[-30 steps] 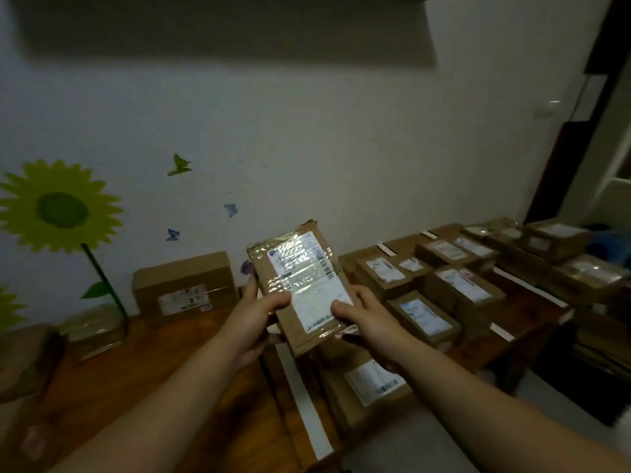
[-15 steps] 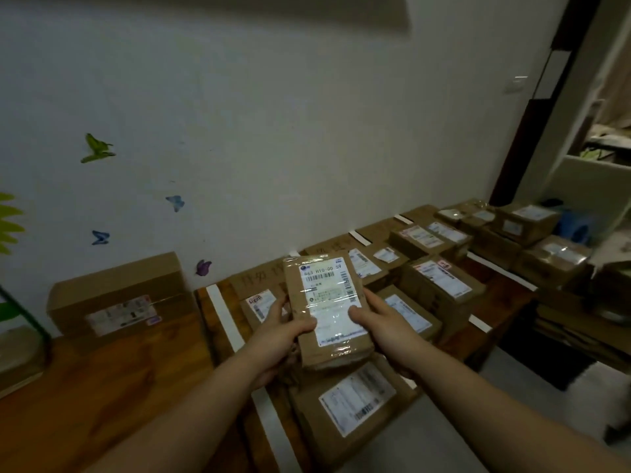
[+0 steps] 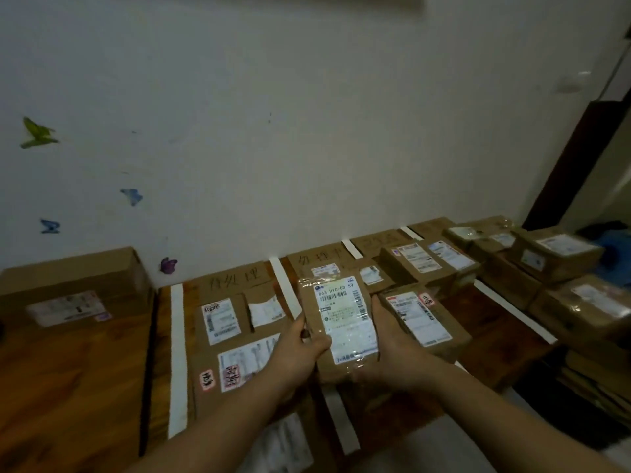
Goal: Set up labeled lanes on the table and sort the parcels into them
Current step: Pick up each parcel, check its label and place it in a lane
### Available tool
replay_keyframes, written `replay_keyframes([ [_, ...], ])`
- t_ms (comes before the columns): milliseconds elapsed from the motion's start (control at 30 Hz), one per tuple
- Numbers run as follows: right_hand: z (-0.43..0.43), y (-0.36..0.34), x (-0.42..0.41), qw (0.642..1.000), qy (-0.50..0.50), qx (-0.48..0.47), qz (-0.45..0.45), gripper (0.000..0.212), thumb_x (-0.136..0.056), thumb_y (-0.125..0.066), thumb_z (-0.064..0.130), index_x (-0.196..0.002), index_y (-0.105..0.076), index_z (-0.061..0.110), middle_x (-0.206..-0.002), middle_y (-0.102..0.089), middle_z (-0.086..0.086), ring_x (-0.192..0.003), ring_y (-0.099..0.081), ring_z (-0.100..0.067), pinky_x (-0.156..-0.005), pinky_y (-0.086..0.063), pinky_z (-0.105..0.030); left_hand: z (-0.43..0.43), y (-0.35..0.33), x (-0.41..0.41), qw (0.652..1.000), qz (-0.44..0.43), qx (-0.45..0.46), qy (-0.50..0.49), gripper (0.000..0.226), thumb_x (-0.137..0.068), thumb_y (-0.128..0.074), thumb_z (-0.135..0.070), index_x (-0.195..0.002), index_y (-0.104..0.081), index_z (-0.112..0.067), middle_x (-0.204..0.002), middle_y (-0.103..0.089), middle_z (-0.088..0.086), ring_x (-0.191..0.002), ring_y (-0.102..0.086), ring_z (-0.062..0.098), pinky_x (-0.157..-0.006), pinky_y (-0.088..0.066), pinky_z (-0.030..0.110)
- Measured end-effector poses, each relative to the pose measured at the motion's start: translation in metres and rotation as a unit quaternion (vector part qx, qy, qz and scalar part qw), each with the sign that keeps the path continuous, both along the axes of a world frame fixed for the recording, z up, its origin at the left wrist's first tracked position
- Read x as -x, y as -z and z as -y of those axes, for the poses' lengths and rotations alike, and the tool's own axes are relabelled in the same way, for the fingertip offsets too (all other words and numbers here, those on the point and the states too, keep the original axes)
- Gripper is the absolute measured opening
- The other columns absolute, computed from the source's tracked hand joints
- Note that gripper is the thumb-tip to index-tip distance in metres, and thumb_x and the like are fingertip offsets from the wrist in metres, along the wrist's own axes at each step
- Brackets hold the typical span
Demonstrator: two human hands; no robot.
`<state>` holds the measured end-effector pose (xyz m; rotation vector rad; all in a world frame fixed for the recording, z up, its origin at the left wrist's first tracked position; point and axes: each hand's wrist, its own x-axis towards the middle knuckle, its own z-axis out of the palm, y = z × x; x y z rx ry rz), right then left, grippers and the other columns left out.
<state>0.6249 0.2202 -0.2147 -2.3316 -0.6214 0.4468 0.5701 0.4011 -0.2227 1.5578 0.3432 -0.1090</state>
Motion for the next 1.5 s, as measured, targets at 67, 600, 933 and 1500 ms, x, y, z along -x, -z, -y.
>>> replay_keyframes([
  [67, 0.017, 0.007, -0.018, 0.997, -0.02, 0.052, 0.052, 0.113, -0.067, -0.071, 0.064, -0.152, -0.003, 0.034, -0.156, -0.02, 0.015, -0.143, -0.02, -0.009, -0.115, -0.018, -0.036, 0.022, 0.009, -0.013, 1.0, -0.016, -0.014, -0.015, 0.045, -0.091, -0.059, -0.013, -0.13, -0.047, -0.033, -0.124, -0.062, -0.003, -0.11, -0.061, 0.017, -0.086, -0.053, 0.03],
  [600, 0.075, 0.049, -0.069, 0.952, -0.112, 0.274, 0.078, 0.099, -0.077, -0.038, 0.079, -0.153, -0.003, 0.026, -0.161, 0.006, -0.003, -0.148, 0.007, -0.025, -0.118, -0.002, -0.047, 0.078, 0.036, -0.042, 0.987, -0.079, -0.128, 0.056, 0.064, -0.093, -0.057, -0.016, -0.143, -0.028, -0.043, -0.138, -0.05, -0.009, -0.129, -0.045, 0.015, -0.106, -0.042, 0.038],
  [933, 0.016, 0.008, -0.057, 0.955, -0.143, 0.232, 0.118, 0.088, -0.082, -0.048, 0.07, -0.151, -0.01, 0.033, -0.161, -0.003, 0.0, -0.147, -0.002, -0.024, -0.118, -0.005, -0.046, 0.011, -0.008, 0.0, 0.928, -0.008, -0.363, 0.086, 0.057, -0.092, -0.058, -0.03, -0.143, -0.031, -0.037, -0.145, -0.036, -0.015, -0.13, -0.033, 0.003, -0.104, -0.026, 0.021],
  [1500, -0.349, -0.052, 0.154, 0.923, -0.337, 0.133, 0.132, 0.08, -0.087, -0.052, 0.06, -0.151, -0.021, 0.026, -0.157, -0.02, -0.003, -0.142, -0.023, -0.024, -0.115, -0.025, -0.038, -0.342, -0.06, 0.287, 0.83, -0.203, -0.51, -0.102, 0.078, -0.089, -0.059, -0.044, -0.151, -0.017, -0.025, -0.16, -0.006, 0.006, -0.147, -0.005, 0.026, -0.119, -0.013, 0.037],
])
